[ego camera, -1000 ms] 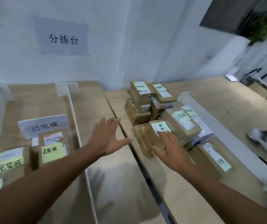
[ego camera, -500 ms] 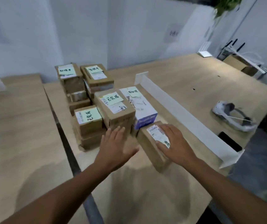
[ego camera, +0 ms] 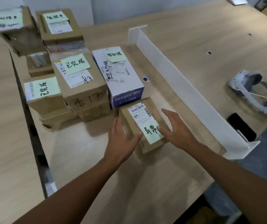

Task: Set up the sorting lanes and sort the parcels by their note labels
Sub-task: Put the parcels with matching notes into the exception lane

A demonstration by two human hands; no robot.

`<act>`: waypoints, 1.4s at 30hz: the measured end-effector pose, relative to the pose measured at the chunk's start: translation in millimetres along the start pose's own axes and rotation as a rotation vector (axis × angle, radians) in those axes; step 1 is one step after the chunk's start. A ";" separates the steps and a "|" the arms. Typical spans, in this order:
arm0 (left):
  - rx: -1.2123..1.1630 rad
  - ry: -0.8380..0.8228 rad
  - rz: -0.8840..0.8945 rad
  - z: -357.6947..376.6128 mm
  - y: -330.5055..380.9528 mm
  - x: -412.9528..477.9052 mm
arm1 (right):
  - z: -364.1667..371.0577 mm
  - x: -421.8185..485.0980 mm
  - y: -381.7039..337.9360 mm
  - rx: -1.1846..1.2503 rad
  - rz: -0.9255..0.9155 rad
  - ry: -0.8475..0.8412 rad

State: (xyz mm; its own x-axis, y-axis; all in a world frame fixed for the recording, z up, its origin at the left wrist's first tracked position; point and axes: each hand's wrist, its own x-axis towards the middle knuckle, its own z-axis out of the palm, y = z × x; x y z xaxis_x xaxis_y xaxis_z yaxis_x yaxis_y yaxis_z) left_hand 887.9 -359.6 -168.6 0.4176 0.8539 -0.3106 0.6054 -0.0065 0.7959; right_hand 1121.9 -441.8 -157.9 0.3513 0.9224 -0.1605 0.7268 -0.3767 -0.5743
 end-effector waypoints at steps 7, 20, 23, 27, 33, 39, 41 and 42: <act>-0.339 0.028 0.001 50.4 -8.7 14.3 | 29.0 13.0 28.7 0.172 0.045 -0.160; -0.208 0.164 0.020 -70.9 8.9 -143.4 | 21.9 -100.6 -92.6 0.398 -0.218 -0.108; -0.179 0.281 0.048 -120.6 2.3 -183.0 | 36.8 -111.4 -149.6 0.449 -0.352 -0.085; -0.155 0.437 0.047 -178.4 -20.2 -240.6 | 59.1 -139.8 -227.7 0.527 -0.502 -0.132; -0.163 0.647 0.013 -265.3 -71.7 -357.8 | 111.6 -201.5 -350.7 0.480 -0.714 -0.241; -0.067 0.827 0.018 -353.6 -137.4 -500.4 | 166.7 -299.7 -484.1 0.465 -0.909 -0.353; -0.086 0.903 0.008 -383.1 -165.3 -557.3 | 197.2 -340.8 -531.7 0.451 -1.007 -0.340; -0.088 0.937 0.003 -396.2 -178.8 -582.4 | 211.2 -361.0 -554.5 0.465 -1.030 -0.335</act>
State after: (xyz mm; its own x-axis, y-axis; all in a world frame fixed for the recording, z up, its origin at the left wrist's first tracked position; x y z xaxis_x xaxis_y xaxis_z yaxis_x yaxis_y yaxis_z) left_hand 267.9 -649.6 75.9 -0.3195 0.9250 0.2057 0.5357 -0.0028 0.8444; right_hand 467.3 -547.9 48.9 -0.4985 0.7756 0.3871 0.2679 0.5626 -0.7821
